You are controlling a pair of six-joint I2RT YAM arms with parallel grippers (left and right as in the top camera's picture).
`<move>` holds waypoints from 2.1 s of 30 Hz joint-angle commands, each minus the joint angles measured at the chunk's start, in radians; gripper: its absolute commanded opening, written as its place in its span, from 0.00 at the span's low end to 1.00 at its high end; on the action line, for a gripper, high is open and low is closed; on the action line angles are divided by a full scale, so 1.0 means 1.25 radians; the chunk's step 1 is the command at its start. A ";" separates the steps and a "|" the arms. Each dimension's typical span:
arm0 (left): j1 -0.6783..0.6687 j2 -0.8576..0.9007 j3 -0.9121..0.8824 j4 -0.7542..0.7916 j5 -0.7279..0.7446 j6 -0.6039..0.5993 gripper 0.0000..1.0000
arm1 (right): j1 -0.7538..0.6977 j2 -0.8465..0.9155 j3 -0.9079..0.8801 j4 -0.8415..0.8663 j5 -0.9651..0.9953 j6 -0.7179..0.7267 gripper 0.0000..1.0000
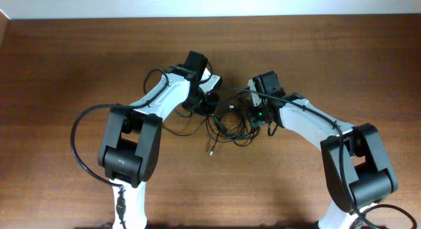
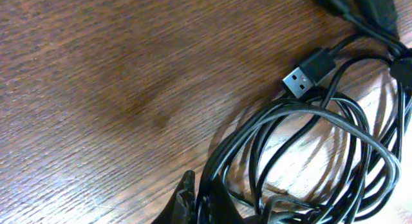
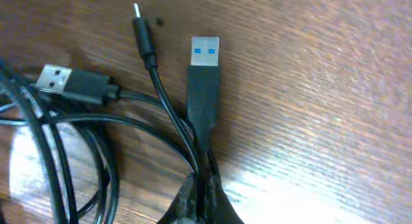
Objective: Untangle cables
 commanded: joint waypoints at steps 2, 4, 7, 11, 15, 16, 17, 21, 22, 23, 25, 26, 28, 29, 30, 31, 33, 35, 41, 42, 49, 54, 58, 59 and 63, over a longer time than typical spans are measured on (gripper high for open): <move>-0.002 0.012 -0.003 0.000 -0.003 -0.006 0.00 | -0.038 -0.085 -0.004 -0.039 0.038 0.175 0.04; -0.002 0.012 -0.003 0.002 -0.003 -0.006 0.00 | -0.067 -0.140 -0.004 -0.095 0.049 0.249 0.04; -0.002 0.012 -0.003 0.001 -0.002 -0.009 0.00 | -0.086 -0.150 -0.004 -0.156 0.049 0.279 0.04; -0.001 0.012 -0.003 -0.001 0.062 -0.008 0.00 | -0.088 -0.150 0.054 -0.291 -0.024 0.271 0.41; 0.009 0.012 -0.002 -0.001 0.117 0.014 0.22 | -0.084 -0.150 0.157 -0.385 -0.287 0.212 0.55; 0.011 0.012 -0.002 -0.001 0.159 0.045 0.31 | -0.079 -0.146 0.154 -0.387 -0.293 0.212 0.54; 0.015 0.012 0.000 -0.002 0.193 0.069 0.57 | -0.073 -0.143 0.144 -0.385 -0.287 0.212 0.54; 0.049 0.009 0.020 -0.030 0.231 0.069 0.81 | -0.042 -0.128 0.098 -0.361 -0.287 0.216 0.54; 0.060 0.009 0.020 -0.031 0.261 0.069 0.82 | -0.034 -0.120 0.084 -0.343 -0.287 0.216 0.54; 0.073 0.009 0.020 -0.033 0.270 0.068 0.82 | -0.032 -0.113 0.073 -0.325 -0.287 0.218 0.54; 0.094 0.009 0.020 -0.040 0.268 0.067 0.82 | -0.031 -0.098 0.058 -0.291 -0.288 0.242 0.54; 0.101 0.009 0.020 -0.041 0.268 0.063 0.79 | -0.031 -0.092 0.056 -0.282 -0.288 0.243 0.54; 0.107 0.009 0.020 -0.046 0.269 0.056 0.60 | -0.020 -0.080 0.056 -0.260 -0.287 0.258 0.54; 0.104 0.009 0.020 -0.046 0.269 0.056 0.52 | -0.011 -0.074 0.056 -0.247 -0.285 0.274 0.54; 0.101 0.009 0.020 -0.046 0.269 0.056 0.47 | -0.003 -0.067 0.056 -0.239 -0.270 0.301 0.54; 0.098 0.009 0.020 -0.046 0.269 0.056 0.44 | 0.005 -0.056 0.056 -0.227 -0.244 0.335 0.54; 0.082 0.009 0.020 -0.043 0.267 0.064 0.43 | 0.015 -0.030 0.055 -0.199 -0.235 0.351 0.54; 0.065 0.009 0.020 -0.034 0.248 0.068 0.46 | 0.013 -0.009 0.055 -0.181 -0.233 0.350 0.54; 0.048 0.009 0.020 -0.034 0.219 0.068 0.48 | 0.013 -0.001 0.055 -0.032 -0.533 0.235 0.25; 0.048 0.009 0.020 -0.034 0.219 0.068 0.47 | 0.013 -0.001 0.055 -0.031 -0.533 0.235 0.28; 0.048 0.009 0.020 -0.030 0.198 0.068 0.39 | -0.081 -0.060 0.055 -0.078 -0.742 0.173 0.54; 0.046 0.009 0.020 -0.027 0.198 0.068 0.43 | -0.069 -0.055 0.055 -0.198 -0.500 0.173 0.54; 0.045 0.009 0.020 -0.022 0.198 0.068 0.61 | -0.013 -0.036 0.051 -0.204 -0.356 0.202 0.54; 0.045 0.009 0.020 -0.022 0.198 0.068 0.61 | 0.007 -0.027 0.051 -0.190 -0.308 0.224 0.55; 0.045 0.009 0.020 -0.023 0.198 0.068 0.57 | 0.056 0.007 0.051 -0.156 -0.112 0.334 0.55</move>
